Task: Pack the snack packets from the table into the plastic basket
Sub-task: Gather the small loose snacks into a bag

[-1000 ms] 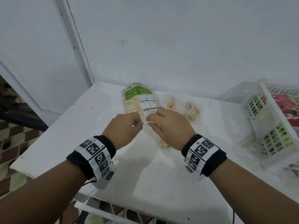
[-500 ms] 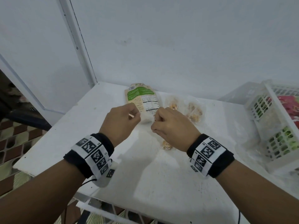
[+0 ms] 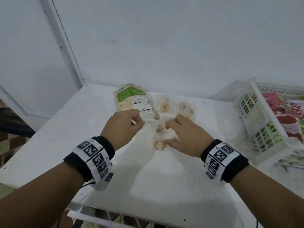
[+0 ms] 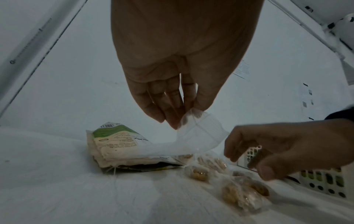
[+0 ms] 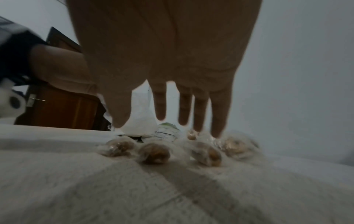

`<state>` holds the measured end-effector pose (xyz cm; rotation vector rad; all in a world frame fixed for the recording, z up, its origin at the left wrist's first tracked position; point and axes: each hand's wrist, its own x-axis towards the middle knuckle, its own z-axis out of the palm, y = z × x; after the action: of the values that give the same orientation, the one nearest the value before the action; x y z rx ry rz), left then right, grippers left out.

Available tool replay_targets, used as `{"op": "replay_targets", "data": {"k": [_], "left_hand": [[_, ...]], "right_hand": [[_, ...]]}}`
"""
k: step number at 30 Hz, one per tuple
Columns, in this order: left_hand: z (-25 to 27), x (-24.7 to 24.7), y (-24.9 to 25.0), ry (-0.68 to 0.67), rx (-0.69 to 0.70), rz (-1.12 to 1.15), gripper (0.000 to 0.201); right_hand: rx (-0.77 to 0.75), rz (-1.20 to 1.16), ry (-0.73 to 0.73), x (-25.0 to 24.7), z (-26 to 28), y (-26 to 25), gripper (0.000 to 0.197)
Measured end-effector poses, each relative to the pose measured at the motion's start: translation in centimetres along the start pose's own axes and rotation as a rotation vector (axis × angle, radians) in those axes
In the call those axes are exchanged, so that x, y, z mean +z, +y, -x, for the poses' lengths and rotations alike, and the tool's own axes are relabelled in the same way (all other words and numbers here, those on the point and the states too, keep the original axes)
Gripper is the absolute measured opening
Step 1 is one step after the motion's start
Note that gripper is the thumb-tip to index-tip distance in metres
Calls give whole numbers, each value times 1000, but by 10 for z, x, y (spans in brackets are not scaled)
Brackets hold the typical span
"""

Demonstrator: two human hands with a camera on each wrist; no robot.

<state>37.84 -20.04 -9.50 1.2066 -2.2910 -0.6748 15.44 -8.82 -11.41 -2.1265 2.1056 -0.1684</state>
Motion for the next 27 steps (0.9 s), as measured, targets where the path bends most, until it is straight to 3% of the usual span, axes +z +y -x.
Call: {"op": "replay_targets", "data": {"k": [2, 5, 12, 16, 19, 27], "left_hand": [[-1, 2, 0, -12, 3, 12, 21], [-3, 7, 0, -32, 7, 16, 21], [-3, 8, 0, -45, 20, 21, 20], [-4, 6, -3, -39, 11, 19, 20], [-4, 4, -2, -31, 19, 29, 19], [-2, 2, -5, -25, 11, 46, 18]], "right_hand": [[134, 18, -127, 4, 5, 4, 68], [202, 7, -229, 7, 12, 2, 73], [116, 116, -55, 12, 11, -14, 65], [183, 76, -224, 10, -3, -26, 70], [207, 84, -269, 10, -14, -38, 74], [105, 163, -321, 13, -23, -53, 44]]}}
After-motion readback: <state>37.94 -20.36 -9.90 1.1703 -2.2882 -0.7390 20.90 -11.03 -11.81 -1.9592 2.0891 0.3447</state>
